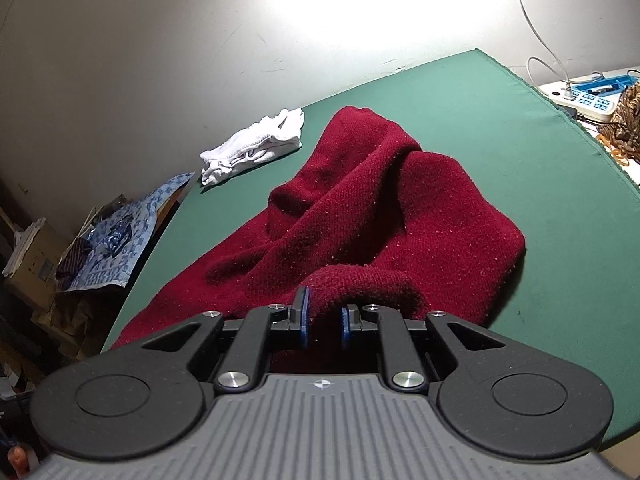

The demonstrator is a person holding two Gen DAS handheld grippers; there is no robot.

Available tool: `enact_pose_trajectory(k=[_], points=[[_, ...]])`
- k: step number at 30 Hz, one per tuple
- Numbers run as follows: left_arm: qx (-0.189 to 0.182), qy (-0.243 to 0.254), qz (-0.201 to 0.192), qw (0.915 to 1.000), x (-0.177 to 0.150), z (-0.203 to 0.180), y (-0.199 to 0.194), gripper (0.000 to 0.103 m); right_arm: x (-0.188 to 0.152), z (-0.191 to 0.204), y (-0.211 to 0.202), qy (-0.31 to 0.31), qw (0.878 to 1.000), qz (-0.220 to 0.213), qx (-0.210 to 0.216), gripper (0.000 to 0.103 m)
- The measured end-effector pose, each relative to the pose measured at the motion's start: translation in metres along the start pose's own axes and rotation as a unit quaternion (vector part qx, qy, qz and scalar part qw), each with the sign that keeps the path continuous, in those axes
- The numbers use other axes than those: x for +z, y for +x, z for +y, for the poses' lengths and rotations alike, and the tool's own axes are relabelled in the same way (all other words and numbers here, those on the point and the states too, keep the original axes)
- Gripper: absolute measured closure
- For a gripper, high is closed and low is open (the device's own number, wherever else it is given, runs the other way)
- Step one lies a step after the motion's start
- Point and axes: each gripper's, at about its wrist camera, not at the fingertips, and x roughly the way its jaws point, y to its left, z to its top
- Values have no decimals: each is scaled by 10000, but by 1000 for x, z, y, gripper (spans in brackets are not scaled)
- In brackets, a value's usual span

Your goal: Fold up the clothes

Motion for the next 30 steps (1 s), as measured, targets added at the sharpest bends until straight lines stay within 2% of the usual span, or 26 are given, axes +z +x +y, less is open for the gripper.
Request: enact_pose_trajectory(k=[10, 14, 22, 30], points=[[133, 148, -92, 9998, 8, -11, -9, 99, 4, -6, 5, 69, 9998, 162, 82, 87], [175, 128, -382, 9990, 21, -12, -27, 99, 15, -6, 1, 172, 9996, 12, 232, 87], [-159, 230, -1309, 9910, 70, -27, -68, 99, 59, 20, -34, -255, 9929, -975, 627, 87], [-549, 388, -2100, 9754, 125, -41, -102, 99, 110, 41, -85, -469, 9739, -2038, 882, 87]])
